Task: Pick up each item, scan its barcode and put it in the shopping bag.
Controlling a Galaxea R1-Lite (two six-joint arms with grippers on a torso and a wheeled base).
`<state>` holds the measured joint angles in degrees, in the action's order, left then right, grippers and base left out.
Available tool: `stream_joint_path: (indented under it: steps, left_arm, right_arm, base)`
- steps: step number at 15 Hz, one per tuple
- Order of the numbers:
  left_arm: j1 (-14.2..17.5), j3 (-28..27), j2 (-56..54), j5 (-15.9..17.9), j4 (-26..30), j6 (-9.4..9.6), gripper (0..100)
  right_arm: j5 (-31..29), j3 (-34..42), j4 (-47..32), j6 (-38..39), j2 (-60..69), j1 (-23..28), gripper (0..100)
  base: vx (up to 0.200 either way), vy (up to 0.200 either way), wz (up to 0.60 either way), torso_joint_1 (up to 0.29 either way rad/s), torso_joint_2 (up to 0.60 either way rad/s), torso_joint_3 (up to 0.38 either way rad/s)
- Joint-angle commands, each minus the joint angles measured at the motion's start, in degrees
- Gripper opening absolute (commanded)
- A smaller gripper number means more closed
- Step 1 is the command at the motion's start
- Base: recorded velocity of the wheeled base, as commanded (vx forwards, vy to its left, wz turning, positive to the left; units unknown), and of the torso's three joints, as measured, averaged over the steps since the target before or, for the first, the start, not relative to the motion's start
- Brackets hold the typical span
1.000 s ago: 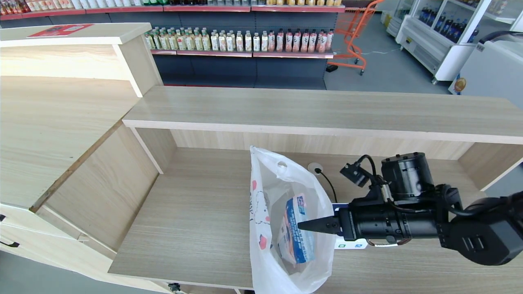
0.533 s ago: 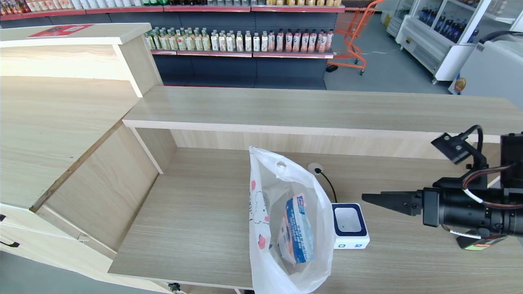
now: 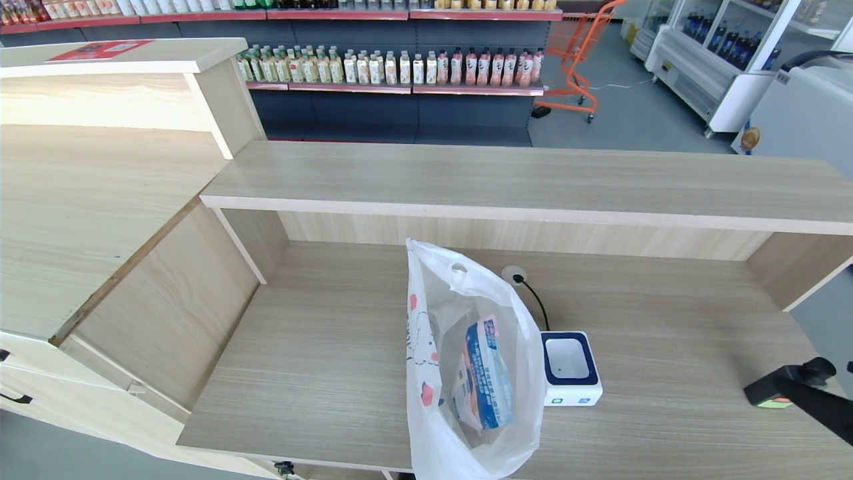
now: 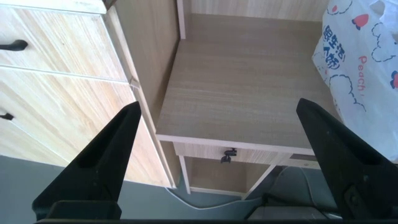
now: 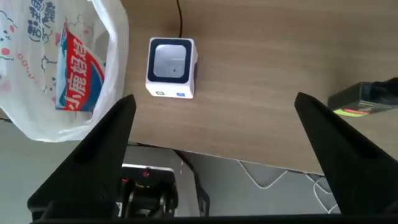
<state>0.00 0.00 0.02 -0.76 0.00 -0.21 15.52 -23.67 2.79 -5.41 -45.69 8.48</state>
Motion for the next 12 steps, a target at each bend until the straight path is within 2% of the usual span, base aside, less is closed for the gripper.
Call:
stream_joint_path:
  steps: [1, 5, 10, 12]
  left_arm:
    - [0.0, 0.0, 0.0, 0.0, 0.0, -0.06, 100]
    - [0.0, 0.0, 0.0, -0.1, 0.0, 0.03, 100]
    - [0.0, 0.0, 0.0, -0.2, 0.0, -0.23, 100]
    - [0.0, 0.0, 0.0, -0.2, 0.0, -0.23, 100]
  right_arm:
    - [-1.5, 1.9, -12.1, 0.8, 20.0, 1.6, 100]
    - [-7.9, 1.2, -17.6, 5.3, 24.9, 2.7, 100]
    - [-8.8, -0.3, -18.7, 7.1, 24.7, 2.7, 100]
    - [-8.8, -0.4, -19.1, 7.2, 24.8, 2.7, 100]
  base:
    - [0.000, 0.000, 0.00, 0.000, 0.00, 0.000]
    - [0.000, -0.200, 0.00, -0.001, 0.00, 0.001]
    - [0.000, -0.200, 0.00, 0.004, 0.00, 0.003]
    - [-0.200, -0.200, 0.00, 0.000, 0.00, 0.000]
